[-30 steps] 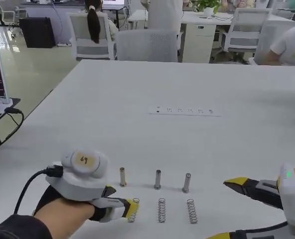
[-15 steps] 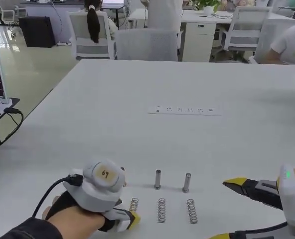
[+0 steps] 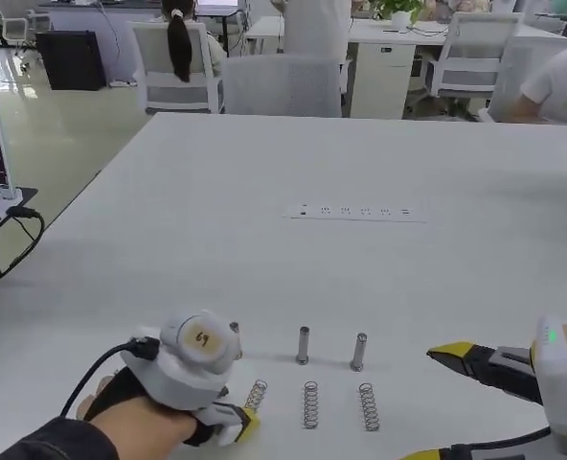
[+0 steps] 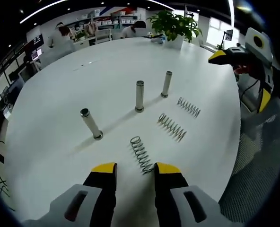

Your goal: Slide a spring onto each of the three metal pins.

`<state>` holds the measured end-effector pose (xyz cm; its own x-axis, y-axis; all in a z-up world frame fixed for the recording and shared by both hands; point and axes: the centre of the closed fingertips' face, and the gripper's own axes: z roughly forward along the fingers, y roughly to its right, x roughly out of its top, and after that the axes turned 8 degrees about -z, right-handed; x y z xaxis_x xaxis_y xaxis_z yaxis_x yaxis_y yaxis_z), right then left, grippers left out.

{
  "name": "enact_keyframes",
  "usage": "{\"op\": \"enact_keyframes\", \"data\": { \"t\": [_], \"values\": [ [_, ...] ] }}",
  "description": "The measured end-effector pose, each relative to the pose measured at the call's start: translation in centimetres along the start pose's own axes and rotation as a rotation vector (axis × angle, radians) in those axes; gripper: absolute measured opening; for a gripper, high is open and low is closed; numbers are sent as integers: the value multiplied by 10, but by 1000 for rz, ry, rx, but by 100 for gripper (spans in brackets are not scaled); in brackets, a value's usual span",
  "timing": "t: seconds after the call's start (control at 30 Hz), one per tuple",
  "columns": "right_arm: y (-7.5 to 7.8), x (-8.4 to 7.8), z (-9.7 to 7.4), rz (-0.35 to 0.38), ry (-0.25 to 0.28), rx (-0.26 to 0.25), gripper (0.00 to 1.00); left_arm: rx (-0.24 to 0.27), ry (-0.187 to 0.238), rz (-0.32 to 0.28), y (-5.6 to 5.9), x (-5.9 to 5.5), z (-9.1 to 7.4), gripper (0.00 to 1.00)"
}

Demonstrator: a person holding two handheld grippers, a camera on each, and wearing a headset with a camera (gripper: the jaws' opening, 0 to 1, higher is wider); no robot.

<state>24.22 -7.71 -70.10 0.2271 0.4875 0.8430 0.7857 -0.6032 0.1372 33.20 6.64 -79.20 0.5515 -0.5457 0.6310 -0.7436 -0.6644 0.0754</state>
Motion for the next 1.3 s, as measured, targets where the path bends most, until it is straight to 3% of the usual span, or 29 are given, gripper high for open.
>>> {"op": "enact_keyframes", "data": {
  "t": [0.33,0.93,1.3],
  "values": [
    [0,0,1,0,0,4,79,31,5,-7,-11,-2,-1,20],
    [1,1,3,1,3,6,79,6,4,2,-8,-2,1,3],
    [1,5,2,-9,7,3,79,-22,13,-1,-6,0,-5,2]
  ]
}}
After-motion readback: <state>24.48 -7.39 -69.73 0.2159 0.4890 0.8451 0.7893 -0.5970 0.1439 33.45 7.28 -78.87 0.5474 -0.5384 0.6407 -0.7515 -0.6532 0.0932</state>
